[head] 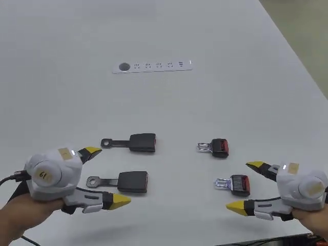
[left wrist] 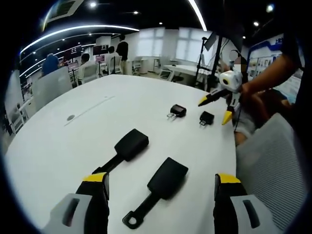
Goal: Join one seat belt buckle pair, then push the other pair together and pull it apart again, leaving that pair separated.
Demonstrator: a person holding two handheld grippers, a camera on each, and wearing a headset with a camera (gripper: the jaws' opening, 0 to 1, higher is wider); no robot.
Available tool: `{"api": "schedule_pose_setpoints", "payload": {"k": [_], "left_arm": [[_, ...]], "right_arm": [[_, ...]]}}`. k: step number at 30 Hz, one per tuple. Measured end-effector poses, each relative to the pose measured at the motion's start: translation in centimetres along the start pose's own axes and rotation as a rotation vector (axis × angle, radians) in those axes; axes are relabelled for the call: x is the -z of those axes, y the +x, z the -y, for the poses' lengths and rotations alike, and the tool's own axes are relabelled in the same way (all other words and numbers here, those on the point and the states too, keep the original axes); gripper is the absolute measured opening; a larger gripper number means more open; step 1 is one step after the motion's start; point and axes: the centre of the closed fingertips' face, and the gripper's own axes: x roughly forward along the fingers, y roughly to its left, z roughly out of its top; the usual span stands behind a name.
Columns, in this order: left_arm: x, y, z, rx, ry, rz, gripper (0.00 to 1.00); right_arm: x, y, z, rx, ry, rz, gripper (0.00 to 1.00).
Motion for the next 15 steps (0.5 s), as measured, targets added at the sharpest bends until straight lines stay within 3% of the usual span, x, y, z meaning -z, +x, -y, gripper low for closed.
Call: {"api": "schedule_pose_setpoints", "payload": {"k": [5,10,12,15], "left_arm": [[0.0,0.9,0.0,0.024,0.013,-0.015,0.88],[0.5,1.9,0.1,0.057,0.062,-0.044,0.84],[0.5,2.4,0.6,0.097,0.101,-0.045,0.8],[1.7,3.2,0.5,0.126,0.144,-0.116,0.78]], "right_arm": [[0.6,0.5,-0.1,-0.034,0.0,-0.023,0.79],[1.2,0.6,0.1,-0.068,0.006,-0.044,0.78],[1.4,0.6,0.0,-0.093,0.003,-0.058,0.76],[1.8,0.5,-0.1,-0.122,-0.011,-0.079,0.72]]}}
